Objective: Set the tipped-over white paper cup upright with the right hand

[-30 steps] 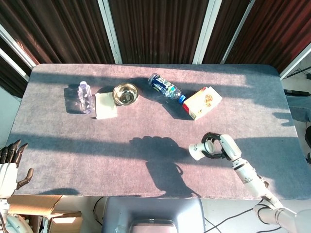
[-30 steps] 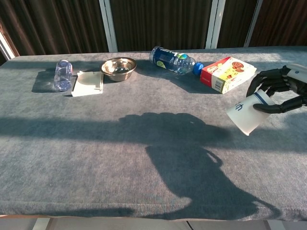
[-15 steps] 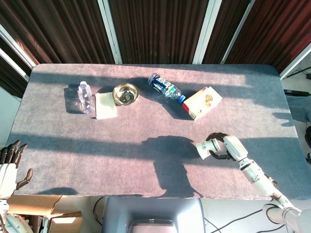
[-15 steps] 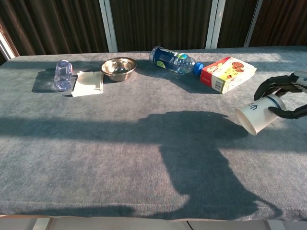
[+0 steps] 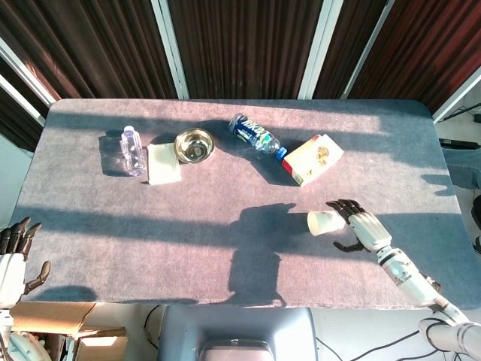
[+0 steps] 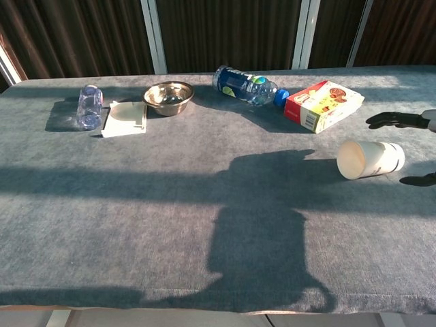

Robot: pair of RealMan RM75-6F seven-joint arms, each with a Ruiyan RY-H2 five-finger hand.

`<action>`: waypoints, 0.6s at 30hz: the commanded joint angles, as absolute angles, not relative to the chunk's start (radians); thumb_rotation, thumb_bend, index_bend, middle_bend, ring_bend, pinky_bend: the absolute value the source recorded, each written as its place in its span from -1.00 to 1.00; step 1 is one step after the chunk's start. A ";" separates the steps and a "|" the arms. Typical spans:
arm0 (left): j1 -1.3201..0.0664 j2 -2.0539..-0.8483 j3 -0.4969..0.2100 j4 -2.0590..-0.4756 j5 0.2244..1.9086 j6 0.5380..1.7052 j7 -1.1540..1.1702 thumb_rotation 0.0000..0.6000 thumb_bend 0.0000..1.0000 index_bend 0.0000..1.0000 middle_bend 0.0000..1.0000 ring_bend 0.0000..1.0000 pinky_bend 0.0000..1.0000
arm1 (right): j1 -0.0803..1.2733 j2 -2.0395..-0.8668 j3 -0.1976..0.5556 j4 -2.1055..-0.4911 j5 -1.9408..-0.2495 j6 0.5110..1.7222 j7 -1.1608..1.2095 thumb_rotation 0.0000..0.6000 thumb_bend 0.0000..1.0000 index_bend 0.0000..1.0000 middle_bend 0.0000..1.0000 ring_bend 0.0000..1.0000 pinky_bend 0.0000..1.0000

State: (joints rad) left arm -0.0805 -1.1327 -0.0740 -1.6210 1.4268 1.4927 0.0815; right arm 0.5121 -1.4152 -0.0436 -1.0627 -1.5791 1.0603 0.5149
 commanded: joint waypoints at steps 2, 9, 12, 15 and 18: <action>-0.082 -1.133 -0.074 -1.622 1.427 1.490 0.087 1.00 -0.26 -0.75 -1.00 -1.00 -0.82 | 0.554 -1.399 0.017 -1.157 -1.460 0.942 0.261 1.00 -0.37 -0.60 -0.63 -0.86 -0.69; -0.082 -1.133 -0.074 -1.621 1.425 1.488 0.086 1.00 -0.26 -0.75 -1.00 -1.00 -0.82 | 0.571 -1.444 0.056 -1.153 -1.421 0.947 0.130 1.00 -0.39 -0.24 -0.46 -0.51 -0.35; -0.082 -1.132 -0.074 -1.623 1.423 1.488 0.086 1.00 -0.26 -0.75 -1.00 -1.00 -0.82 | 0.577 -1.470 0.076 -1.152 -1.408 0.967 0.062 1.00 -0.39 -0.08 -0.34 -0.35 -0.19; -0.080 -1.131 -0.073 -1.624 1.426 1.491 0.082 1.00 -0.26 -0.74 -1.00 -1.00 -0.82 | 0.587 -1.500 0.098 -1.146 -1.389 0.980 -0.010 1.00 -0.39 0.01 -0.26 -0.27 -0.09; -0.079 -1.131 -0.070 -1.621 1.430 1.492 0.080 1.00 -0.25 -0.74 -1.00 -1.00 -0.82 | 0.592 -1.516 0.112 -1.141 -1.365 0.977 -0.046 1.00 -0.39 0.05 -0.23 -0.24 -0.06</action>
